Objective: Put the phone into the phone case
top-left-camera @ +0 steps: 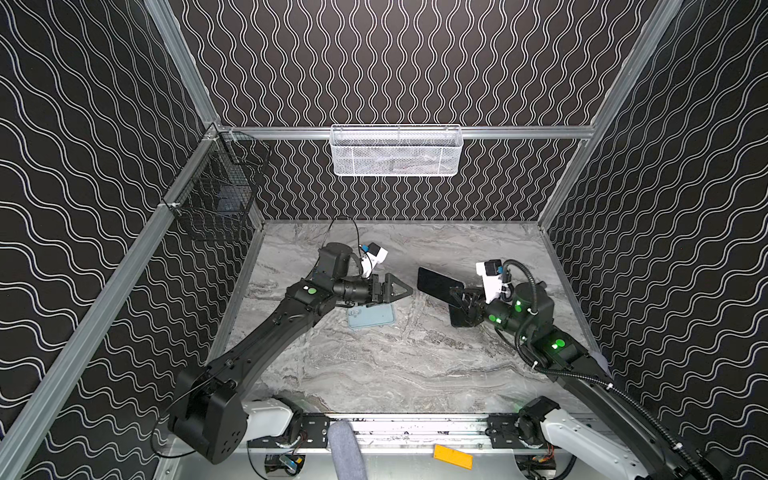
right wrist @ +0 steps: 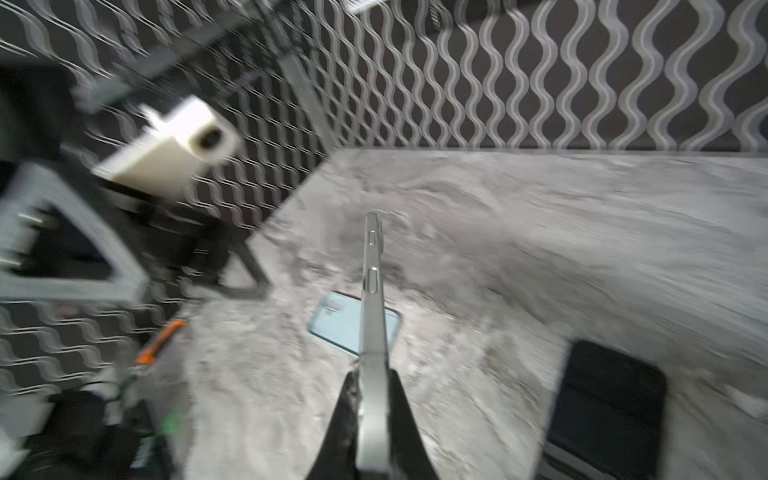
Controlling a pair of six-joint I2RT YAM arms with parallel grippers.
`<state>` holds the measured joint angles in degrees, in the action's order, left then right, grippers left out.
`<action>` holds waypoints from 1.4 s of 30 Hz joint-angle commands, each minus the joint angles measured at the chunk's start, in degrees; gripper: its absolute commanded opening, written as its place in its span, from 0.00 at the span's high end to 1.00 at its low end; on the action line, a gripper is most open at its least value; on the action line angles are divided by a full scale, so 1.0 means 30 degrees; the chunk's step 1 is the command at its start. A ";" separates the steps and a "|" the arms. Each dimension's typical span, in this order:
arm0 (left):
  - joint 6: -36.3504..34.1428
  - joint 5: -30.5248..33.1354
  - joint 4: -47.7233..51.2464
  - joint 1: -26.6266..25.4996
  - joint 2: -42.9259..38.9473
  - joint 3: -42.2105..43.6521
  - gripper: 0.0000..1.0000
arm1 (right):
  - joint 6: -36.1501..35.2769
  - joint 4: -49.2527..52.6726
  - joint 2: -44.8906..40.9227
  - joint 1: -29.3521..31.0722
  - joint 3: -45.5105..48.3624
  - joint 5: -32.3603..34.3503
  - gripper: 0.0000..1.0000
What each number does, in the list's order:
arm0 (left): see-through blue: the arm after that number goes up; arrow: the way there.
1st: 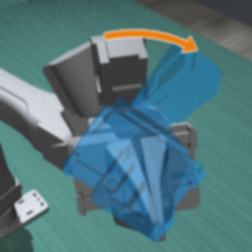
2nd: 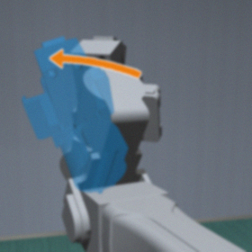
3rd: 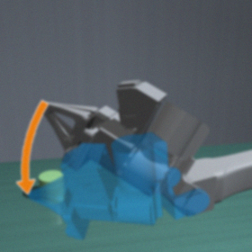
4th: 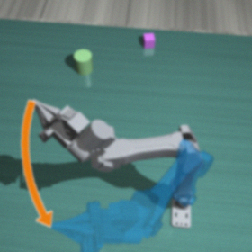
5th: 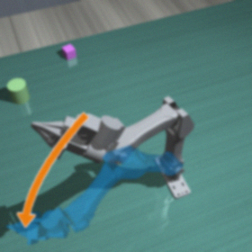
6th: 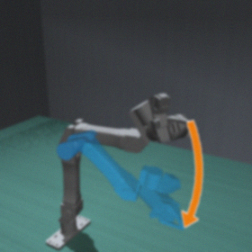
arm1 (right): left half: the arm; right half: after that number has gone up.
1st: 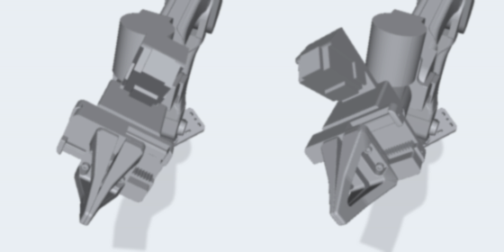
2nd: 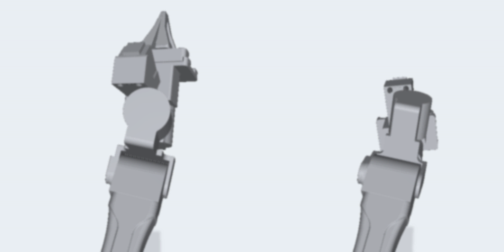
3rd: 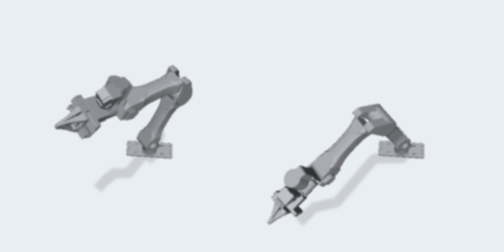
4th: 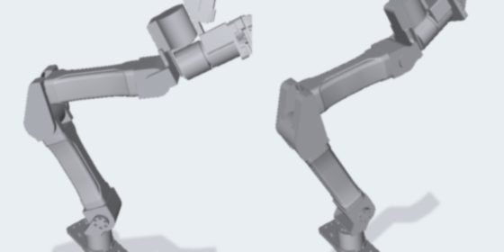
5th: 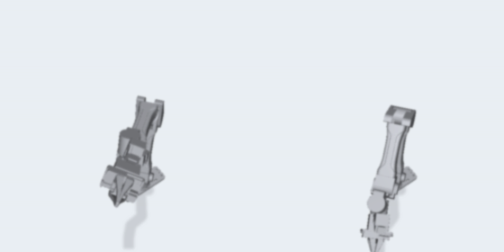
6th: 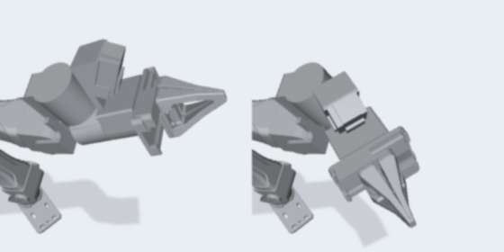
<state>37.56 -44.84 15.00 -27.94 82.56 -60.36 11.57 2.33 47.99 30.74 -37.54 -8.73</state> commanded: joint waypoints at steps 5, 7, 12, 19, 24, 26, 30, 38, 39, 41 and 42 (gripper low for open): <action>-0.0962 0.3830 0.3869 0.0149 0.1114 -0.0646 0.02 | -0.3274 -0.0489 0.1077 0.3789 0.0265 1.0366 1.00; -0.0303 0.3827 0.3551 0.0149 0.1600 -0.0369 0.02 | -0.4148 -0.0918 0.1852 0.5322 0.0325 1.2760 1.00; 0.0086 0.4585 0.3643 0.0152 0.1791 -0.0149 0.03 | -0.5795 -0.1966 0.3623 0.8032 0.0327 1.6683 1.00; -0.1045 0.5833 0.4743 0.0181 0.1396 -0.0585 0.02 | -0.6547 -0.2830 0.4117 0.9391 0.0384 1.7491 1.00; -0.1201 0.5613 0.4638 0.0224 0.1354 -0.0499 0.02 | -0.6642 -0.2364 0.4085 0.9870 0.0155 1.7592 1.00; -0.1253 0.5437 0.4321 0.0231 0.1209 -0.0360 0.02 | -0.6047 -0.1986 0.3716 0.9906 0.0011 1.7229 1.00; -0.1428 0.4710 0.3008 0.0349 0.0444 0.0327 0.02 | -0.3932 -0.2359 0.1282 0.9866 0.0570 1.5606 1.00; -0.1627 0.2495 -0.0996 0.0525 -0.1530 0.2241 0.01 | 0.0492 -0.2477 -0.2189 0.8039 0.1119 0.9163 1.00; -0.1432 0.2200 -0.1588 0.0568 -0.1763 0.2573 0.02 | 0.1427 -0.2244 -0.2299 0.7342 0.1016 0.7981 1.00; -0.0688 0.1913 -0.3086 0.0654 -0.2340 0.3263 0.02 | 0.3156 -0.2547 -0.2523 0.5475 0.1098 0.4757 1.00; -0.0262 0.1697 -0.4218 0.0665 -0.2599 0.3652 0.03 | 0.4029 -0.2897 -0.2591 0.4340 0.1225 0.2986 1.00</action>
<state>34.37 -36.58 13.23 -26.20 76.09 -51.16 13.61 -2.81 40.86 48.60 -33.67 16.75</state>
